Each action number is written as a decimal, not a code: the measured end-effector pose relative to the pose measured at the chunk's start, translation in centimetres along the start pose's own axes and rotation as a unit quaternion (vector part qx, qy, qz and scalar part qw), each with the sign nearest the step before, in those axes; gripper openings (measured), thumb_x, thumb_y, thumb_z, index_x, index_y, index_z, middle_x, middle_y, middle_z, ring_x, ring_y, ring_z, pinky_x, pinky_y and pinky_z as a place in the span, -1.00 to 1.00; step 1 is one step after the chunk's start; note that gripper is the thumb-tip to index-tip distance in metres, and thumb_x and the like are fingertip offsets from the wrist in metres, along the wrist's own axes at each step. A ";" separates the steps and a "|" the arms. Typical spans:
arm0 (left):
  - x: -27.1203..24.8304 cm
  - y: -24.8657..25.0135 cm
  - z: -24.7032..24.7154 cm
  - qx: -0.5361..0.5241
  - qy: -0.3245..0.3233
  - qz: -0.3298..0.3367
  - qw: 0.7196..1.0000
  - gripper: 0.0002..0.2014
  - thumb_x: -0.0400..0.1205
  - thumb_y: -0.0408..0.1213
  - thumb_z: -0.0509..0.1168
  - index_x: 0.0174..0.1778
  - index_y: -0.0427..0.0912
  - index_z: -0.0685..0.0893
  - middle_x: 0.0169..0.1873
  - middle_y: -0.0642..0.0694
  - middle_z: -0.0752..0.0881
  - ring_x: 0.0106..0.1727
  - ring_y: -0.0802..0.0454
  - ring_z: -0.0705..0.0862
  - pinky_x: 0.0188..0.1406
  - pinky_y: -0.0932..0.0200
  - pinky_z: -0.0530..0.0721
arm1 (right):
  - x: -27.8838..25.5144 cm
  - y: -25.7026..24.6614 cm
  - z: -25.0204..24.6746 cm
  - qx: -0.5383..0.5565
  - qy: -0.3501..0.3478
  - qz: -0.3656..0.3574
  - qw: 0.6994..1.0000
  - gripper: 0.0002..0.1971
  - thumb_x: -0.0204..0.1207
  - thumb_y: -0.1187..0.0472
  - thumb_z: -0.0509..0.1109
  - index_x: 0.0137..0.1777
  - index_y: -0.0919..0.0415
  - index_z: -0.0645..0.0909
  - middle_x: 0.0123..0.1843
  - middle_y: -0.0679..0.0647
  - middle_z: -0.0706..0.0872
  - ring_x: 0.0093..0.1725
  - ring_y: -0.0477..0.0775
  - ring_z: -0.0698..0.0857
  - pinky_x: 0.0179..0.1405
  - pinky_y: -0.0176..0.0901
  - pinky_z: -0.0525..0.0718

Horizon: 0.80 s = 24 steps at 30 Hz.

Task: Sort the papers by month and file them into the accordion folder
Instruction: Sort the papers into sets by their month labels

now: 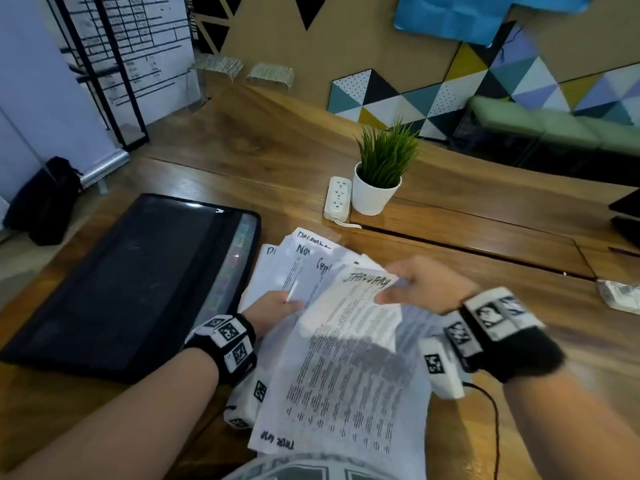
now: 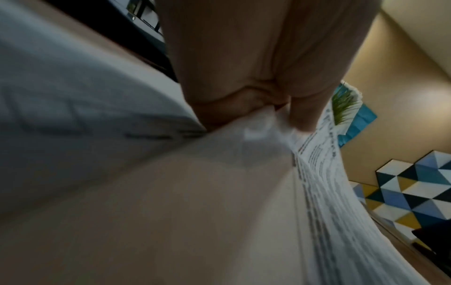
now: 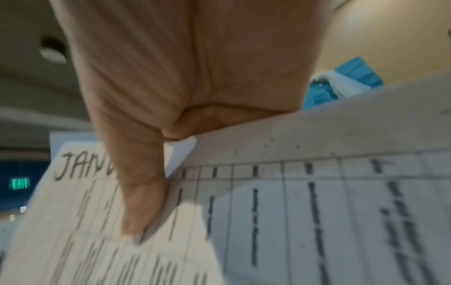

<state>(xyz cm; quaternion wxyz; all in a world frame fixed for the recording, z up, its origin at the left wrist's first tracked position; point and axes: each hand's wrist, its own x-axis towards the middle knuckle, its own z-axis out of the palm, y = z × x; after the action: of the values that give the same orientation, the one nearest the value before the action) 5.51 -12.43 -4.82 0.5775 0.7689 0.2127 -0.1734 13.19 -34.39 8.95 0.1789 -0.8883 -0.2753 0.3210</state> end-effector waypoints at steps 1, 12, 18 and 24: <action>-0.1 -0.4 0.1 -0.042 -0.003 -0.025 0.999 -0.53 0.67 0.04 0.22 0.20 -0.34 0.66 0.20 -0.28 0.70 0.22 -0.15 0.66 0.23 0.16 0.58 | 1.6 0.6 1.3 -0.008 0.006 0.012 1.000 -0.73 0.47 0.10 0.42 0.16 -0.12 0.58 0.24 -0.10 0.69 0.12 -0.15 0.67 0.25 -0.17 0.60; -0.6 -1.7 1.2 -0.066 -0.057 0.012 0.996 -0.63 0.56 -0.31 0.41 0.28 -0.28 0.61 0.12 -0.16 0.75 0.18 -0.07 0.71 0.36 -0.19 0.57 | 6.5 4.2 6.2 0.070 0.164 -0.017 0.984 -0.30 0.29 0.07 0.59 0.40 0.02 0.36 0.42 0.00 0.44 0.38 0.01 0.44 0.39 -0.06 0.45; -1.4 0.0 -1.1 -0.001 -0.087 0.078 0.993 -0.27 0.43 0.41 0.21 0.25 -0.13 0.68 0.22 -0.13 0.70 0.25 -0.08 0.64 0.38 -0.08 0.50 | 5.3 4.9 6.3 -0.024 0.103 -0.040 0.994 -0.63 0.46 0.16 0.46 0.28 0.04 0.59 0.18 -0.12 0.65 0.15 0.03 0.67 0.15 -0.21 0.61; 2.2 0.2 -2.6 0.095 0.144 0.035 0.985 -0.53 0.66 -0.06 0.23 0.41 -0.26 0.51 0.31 -0.18 0.61 0.30 -0.10 0.58 0.30 0.03 0.52 | 3.3 5.5 8.7 -0.127 0.224 -0.158 0.953 -0.82 0.37 0.34 0.46 -0.10 0.06 0.70 -0.16 -0.06 0.76 -0.16 -0.06 0.69 0.14 0.06 0.63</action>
<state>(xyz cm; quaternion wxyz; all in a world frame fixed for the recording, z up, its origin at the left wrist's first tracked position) 7.52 -9.68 -5.09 0.4714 0.8438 0.2493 -0.0605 11.52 -35.49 -1.64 0.1697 -0.8982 -0.4032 0.0437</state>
